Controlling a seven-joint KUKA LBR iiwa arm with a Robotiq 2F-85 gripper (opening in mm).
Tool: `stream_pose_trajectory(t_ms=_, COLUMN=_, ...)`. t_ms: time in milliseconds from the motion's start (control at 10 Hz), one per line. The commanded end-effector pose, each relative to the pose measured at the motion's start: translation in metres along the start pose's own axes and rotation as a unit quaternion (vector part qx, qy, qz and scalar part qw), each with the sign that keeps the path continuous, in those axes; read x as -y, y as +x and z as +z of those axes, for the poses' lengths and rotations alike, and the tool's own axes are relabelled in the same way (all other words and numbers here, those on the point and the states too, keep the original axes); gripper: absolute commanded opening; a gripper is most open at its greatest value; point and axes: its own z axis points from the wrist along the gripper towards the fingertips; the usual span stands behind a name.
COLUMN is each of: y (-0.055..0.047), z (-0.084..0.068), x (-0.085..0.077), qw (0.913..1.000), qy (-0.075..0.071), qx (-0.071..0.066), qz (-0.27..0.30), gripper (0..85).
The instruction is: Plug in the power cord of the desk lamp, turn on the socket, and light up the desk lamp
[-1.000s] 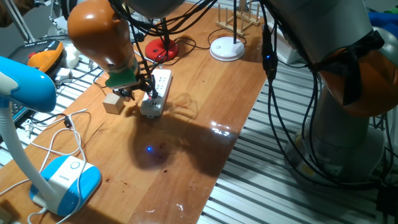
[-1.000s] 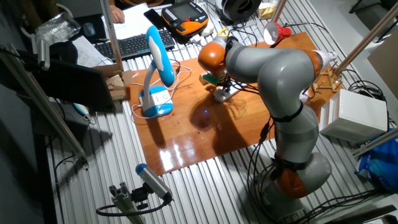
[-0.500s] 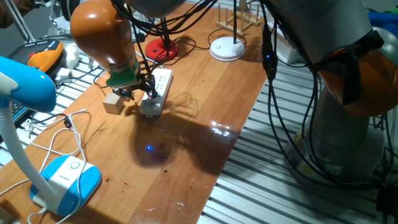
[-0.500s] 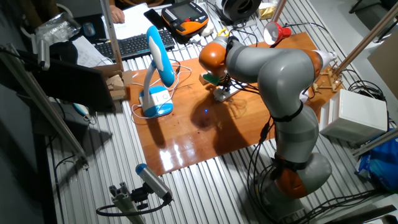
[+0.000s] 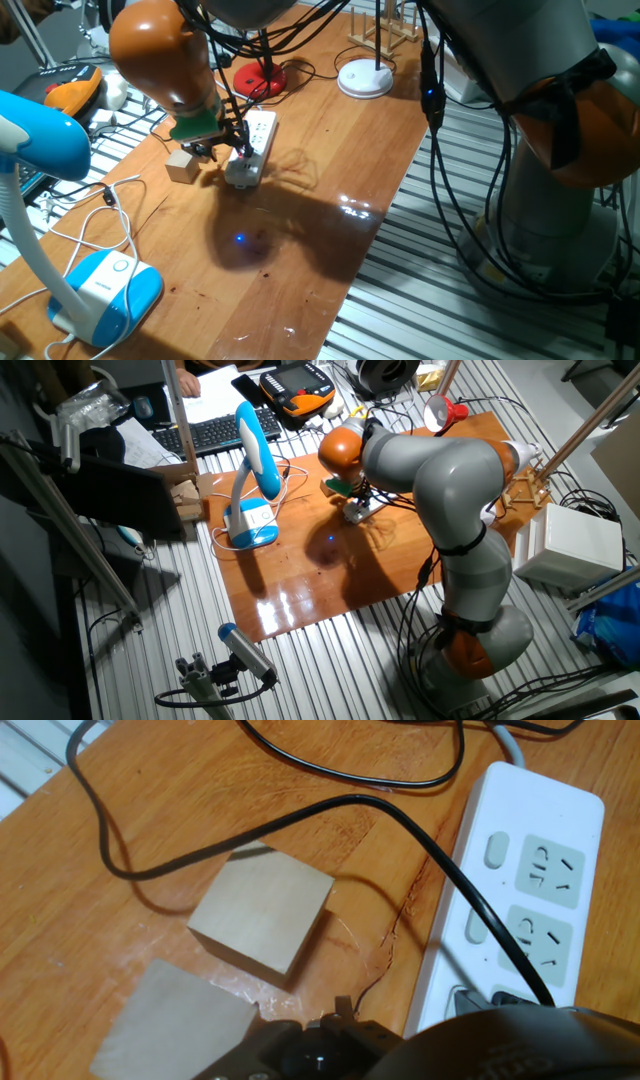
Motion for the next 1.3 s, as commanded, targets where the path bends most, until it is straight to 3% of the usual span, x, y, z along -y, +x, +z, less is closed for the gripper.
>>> stream_pose_trajectory(t_ms=0, y=-0.003, z=-0.004, x=-0.003, qw=1.0, qy=-0.002, qx=0.002, qz=0.002, gripper=51.0)
stream_pose_trajectory(t_ms=400, y=-0.009, z=-0.008, x=-0.003, qw=1.0, qy=0.0, qx=0.002, qz=0.002, gripper=51.0)
stream_pose_trajectory(t_ms=1200, y=-0.006, z=0.007, x=-0.002, qw=0.9999, qy=-0.009, qx=0.013, qz=0.001, gripper=51.0)
